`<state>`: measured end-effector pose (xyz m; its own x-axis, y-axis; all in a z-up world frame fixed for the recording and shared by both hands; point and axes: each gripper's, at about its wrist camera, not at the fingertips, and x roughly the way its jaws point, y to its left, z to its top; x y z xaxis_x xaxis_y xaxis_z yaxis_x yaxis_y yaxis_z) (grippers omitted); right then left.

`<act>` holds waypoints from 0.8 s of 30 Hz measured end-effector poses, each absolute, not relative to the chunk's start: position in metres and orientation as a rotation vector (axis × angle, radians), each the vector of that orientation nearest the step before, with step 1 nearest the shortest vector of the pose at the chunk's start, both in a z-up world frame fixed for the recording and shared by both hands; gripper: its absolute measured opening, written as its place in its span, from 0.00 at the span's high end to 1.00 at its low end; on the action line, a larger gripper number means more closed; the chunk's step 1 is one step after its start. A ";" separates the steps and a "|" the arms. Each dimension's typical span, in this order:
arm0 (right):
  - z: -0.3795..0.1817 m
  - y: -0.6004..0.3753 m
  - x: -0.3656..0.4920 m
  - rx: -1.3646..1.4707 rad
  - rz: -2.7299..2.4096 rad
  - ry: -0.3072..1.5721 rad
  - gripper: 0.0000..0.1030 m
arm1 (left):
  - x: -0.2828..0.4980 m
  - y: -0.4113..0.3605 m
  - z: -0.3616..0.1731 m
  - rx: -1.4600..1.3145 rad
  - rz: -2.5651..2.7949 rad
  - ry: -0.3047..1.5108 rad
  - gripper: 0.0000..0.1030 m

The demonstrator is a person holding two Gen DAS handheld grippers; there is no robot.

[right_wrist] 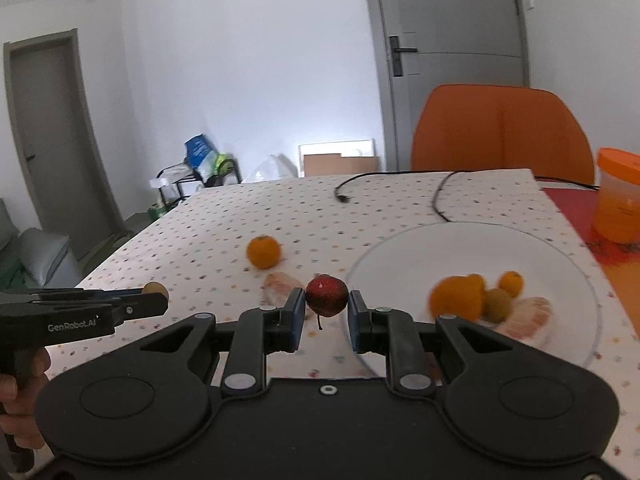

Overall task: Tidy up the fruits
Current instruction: 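Carry the yellow-green fruit and red plum onto the white plate and open both tools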

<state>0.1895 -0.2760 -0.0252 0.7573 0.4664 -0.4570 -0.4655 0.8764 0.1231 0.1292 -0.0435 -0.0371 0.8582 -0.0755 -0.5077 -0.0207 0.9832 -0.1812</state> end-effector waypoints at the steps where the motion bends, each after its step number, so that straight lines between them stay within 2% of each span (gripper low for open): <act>1: -0.025 -0.280 0.189 0.006 0.500 0.498 0.80 | 0.130 -0.047 -0.037 -0.178 -0.037 0.539 0.78; 12: -0.036 -0.311 0.190 0.044 0.447 0.516 0.78 | 0.139 -0.078 -0.038 -0.140 -0.093 0.551 0.78; 15: -0.037 -0.318 0.188 0.063 0.447 0.498 0.62 | 0.142 -0.084 -0.036 -0.130 -0.104 0.549 0.78; 16: -0.037 -0.320 0.187 0.064 0.443 0.491 0.59 | 0.143 -0.087 -0.036 -0.127 -0.108 0.549 0.78; 21: -0.037 -0.334 0.185 0.074 0.428 0.477 0.51 | 0.150 -0.101 -0.031 -0.107 -0.135 0.543 0.78; 24: -0.038 -0.345 0.185 0.093 0.412 0.473 0.51 | 0.156 -0.112 -0.028 -0.094 -0.154 0.539 0.78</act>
